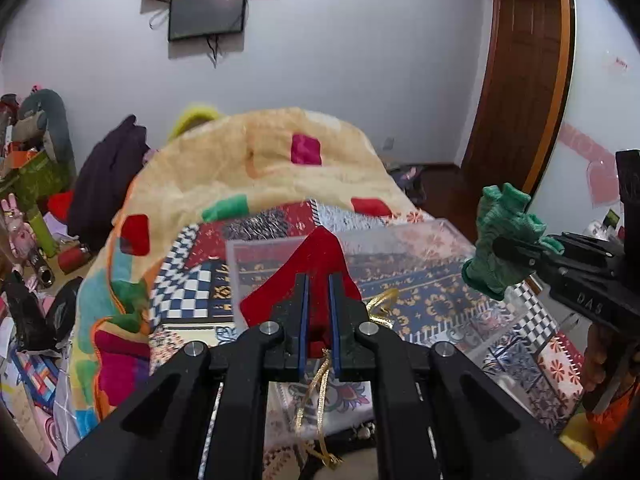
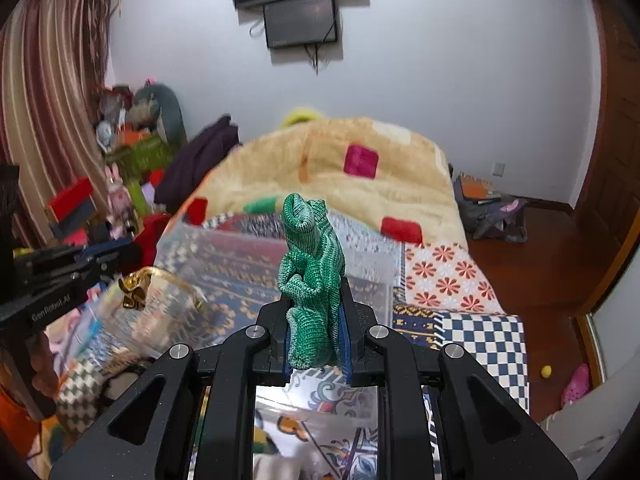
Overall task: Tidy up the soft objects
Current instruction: 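Release the red pouch into the clear box with left tool while right tool releases the glove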
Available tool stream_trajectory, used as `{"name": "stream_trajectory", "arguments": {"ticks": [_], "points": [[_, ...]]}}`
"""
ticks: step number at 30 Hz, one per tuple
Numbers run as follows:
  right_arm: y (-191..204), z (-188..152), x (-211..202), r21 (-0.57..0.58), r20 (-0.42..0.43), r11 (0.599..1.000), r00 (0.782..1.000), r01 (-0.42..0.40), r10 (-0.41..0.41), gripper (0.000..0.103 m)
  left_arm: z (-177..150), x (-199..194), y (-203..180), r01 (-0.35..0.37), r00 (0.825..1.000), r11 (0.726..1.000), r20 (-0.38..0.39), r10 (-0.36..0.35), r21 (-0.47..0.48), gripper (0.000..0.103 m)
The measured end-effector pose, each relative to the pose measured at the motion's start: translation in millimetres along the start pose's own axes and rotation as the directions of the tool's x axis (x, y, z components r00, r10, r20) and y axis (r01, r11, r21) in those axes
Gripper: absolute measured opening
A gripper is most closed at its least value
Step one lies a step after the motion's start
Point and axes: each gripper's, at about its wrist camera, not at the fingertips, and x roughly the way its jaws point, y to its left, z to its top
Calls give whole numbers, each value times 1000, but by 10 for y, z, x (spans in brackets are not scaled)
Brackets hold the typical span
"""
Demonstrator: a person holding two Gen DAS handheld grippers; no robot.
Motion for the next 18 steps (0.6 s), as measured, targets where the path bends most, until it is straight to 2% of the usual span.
{"name": "stream_trajectory", "arguments": {"ticks": [7, 11, 12, 14, 15, 16, 18], "points": [[120, -112, 401, -51, -125, 998, 992, -23, 17, 16, -51, 367, -99, -5, 997, 999, -79, 8, 40, 8], [174, -139, 440, -65, -161, 996, 986, -56, 45, 22, -82, 413, -126, 13, 994, 999, -112, -10, 29, 11], [184, -139, 423, -64, -164, 996, 985, -66, 55, 27, -83, 405, -118, 18, 993, 1000, -115, -15, 23, 12], [189, -122, 381, -62, -156, 996, 986, -68, 58, 41, -72, 368, -106, 25, 993, 1000, -113, -23, 12, 22], [185, -116, 348, -60, -145, 996, 988, -66, 56, 54, -70, 310, -99, 24, 995, 1000, -101, -24, 5, 26], [198, -97, 303, -58, -126, 997, 991, -60, 52, 61, -62, 260, -94, 22, 996, 1000, -90, -22, 1, 33], [179, -67, 146, -51, -88, 997, 995, -59, 54, 63, -57, 113, -95, 15, 998, 1000, -58, -15, -2, 41]]}}
